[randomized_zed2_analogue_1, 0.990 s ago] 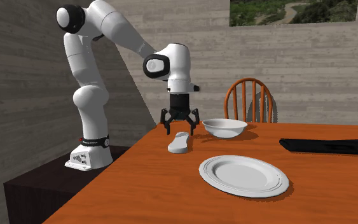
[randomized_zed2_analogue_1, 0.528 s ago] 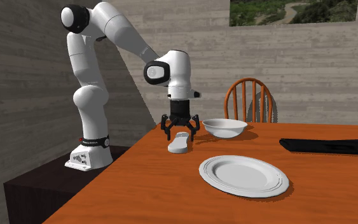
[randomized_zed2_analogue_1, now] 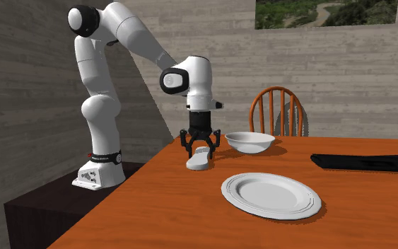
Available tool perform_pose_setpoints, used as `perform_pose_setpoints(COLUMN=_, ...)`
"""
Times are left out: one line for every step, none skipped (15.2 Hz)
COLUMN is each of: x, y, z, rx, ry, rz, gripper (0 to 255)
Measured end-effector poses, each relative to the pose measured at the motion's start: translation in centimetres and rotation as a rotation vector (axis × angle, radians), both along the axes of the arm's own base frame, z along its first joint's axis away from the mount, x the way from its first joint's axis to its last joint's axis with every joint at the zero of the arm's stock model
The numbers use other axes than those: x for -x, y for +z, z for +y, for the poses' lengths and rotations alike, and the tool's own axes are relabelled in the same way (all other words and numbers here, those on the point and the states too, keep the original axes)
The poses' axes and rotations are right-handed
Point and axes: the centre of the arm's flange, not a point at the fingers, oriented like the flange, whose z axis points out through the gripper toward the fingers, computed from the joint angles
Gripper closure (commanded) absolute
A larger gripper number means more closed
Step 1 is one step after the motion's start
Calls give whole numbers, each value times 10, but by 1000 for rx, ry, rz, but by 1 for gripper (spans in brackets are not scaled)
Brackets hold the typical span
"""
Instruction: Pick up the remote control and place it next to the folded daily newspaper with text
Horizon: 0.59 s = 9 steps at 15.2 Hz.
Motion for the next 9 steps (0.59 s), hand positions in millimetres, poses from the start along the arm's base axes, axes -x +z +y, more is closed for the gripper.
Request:
perform_pose_setpoints(x=0, y=0, z=0, rx=0, ry=0, rz=0, gripper=255)
perform_pose_setpoints(x=0, y=0, z=0, rx=0, ry=0, rz=0, gripper=255)
perform_pose_setpoints(x=0, y=0, z=0, rx=0, ry=0, rz=0, gripper=255)
perform_pose_setpoints(x=0, y=0, z=0, rx=0, ry=0, rz=0, gripper=255)
perform_pose_setpoints(x=0, y=0, z=0, rx=0, ry=0, rz=0, gripper=255)
perform_pose_setpoints(x=0, y=0, z=0, rx=0, ry=0, rz=0, gripper=255)
perform_pose_setpoints(x=0, y=3, z=0, rx=0, ry=0, rz=0, gripper=255)
perform_pose_setpoints(x=-1, y=7, z=-1, rx=0, ry=0, rz=0, gripper=255)
perform_pose_setpoints(x=-1, y=11, z=0, rx=0, ry=0, rz=0, gripper=255)
